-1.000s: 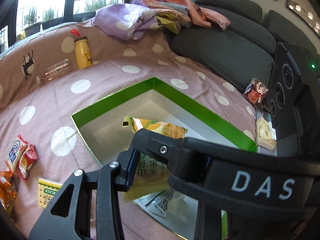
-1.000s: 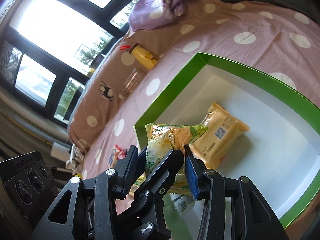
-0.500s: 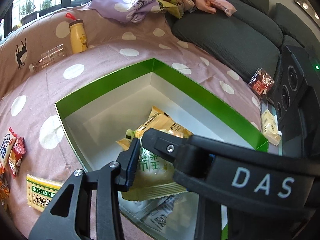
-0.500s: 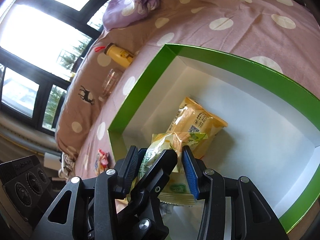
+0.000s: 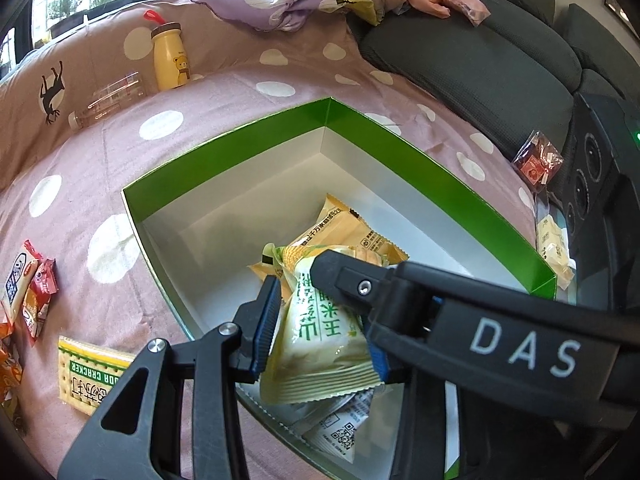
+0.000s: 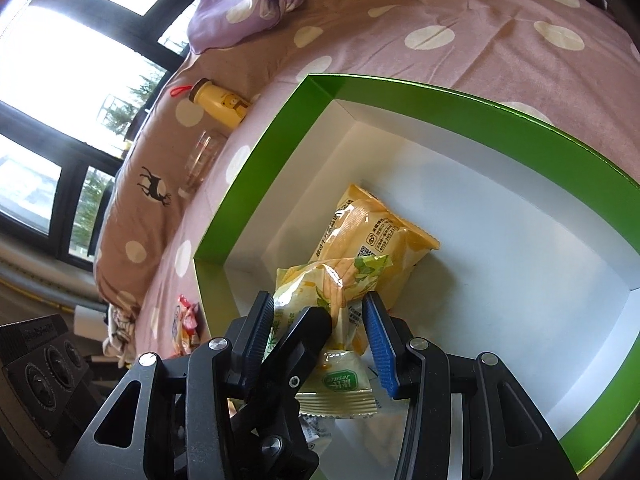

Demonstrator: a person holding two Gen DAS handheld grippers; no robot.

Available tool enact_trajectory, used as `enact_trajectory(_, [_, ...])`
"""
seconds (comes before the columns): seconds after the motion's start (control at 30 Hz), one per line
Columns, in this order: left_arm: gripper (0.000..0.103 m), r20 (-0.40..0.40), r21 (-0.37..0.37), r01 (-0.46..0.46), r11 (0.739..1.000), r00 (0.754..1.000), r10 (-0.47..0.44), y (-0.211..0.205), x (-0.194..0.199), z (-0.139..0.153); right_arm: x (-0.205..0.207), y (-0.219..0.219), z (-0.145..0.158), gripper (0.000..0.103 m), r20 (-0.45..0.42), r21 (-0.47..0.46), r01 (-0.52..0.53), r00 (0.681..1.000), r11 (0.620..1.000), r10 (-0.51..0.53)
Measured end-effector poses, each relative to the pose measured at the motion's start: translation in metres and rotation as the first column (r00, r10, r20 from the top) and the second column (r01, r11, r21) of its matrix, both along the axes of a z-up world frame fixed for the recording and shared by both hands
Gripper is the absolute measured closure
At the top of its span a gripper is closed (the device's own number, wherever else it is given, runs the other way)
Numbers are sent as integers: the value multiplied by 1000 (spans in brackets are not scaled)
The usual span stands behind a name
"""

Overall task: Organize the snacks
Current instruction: 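Lower the green-yellow packet into the box and open the right gripper, then move the right gripper to the pile and grasp the crumpled gold packet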

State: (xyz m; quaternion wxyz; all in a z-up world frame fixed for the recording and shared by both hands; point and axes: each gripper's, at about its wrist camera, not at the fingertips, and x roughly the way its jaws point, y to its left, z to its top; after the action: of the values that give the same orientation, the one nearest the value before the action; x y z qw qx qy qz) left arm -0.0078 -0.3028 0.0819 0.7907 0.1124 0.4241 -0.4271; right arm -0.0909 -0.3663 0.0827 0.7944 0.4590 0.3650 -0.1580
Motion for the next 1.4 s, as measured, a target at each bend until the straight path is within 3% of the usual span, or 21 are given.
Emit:
enact_trajectory(0.23, [60, 53, 28, -24, 999, 998, 22, 7, 0, 1, 0, 0, 0, 55, -3, -5, -2, 1000, 1000, 2])
enact_trajectory(0.47, [60, 44, 16, -38, 999, 998, 37, 17, 5, 0, 0, 1, 2, 55, -14, -26, -3, 1000, 1000, 2])
enact_trajectory(0.67, [64, 21, -42, -42, 998, 999, 43, 26, 1, 6, -1, 3, 9, 55, -23, -72, 7, 1000, 997, -8])
enact_trajectory(0.83, [63, 66, -98, -70, 993, 995, 76, 48, -8, 28, -1, 7, 16, 55, -44, -123, 17, 999, 992, -22])
enact_trajectory(0.9, [59, 68, -116, -95, 989, 992, 104, 60, -9, 36, -1, 9, 19, 49, -42, -133, 14, 999, 991, -19])
enact_trajectory(0.97, [48, 75, -128, -129, 983, 987, 140, 78, -9, 44, -1, 13, 24, 37, -33, -156, 16, 999, 988, -22])
enact_trajectory(1.07, [31, 86, -145, -190, 971, 975, 204, 110, -11, 52, -1, 20, 33, 30, -6, -193, 17, 1000, 981, -18])
enact_trajectory(1.2, [19, 75, -152, -292, 944, 949, 306, 157, -12, 56, 0, 33, 47, 24, 18, -239, 5, 1000, 971, 0])
enact_trajectory(1.4, [13, 100, -107, -483, 869, 864, 493, 227, -12, 46, 6, 64, 65, 20, 57, -306, -48, 996, 951, 68])
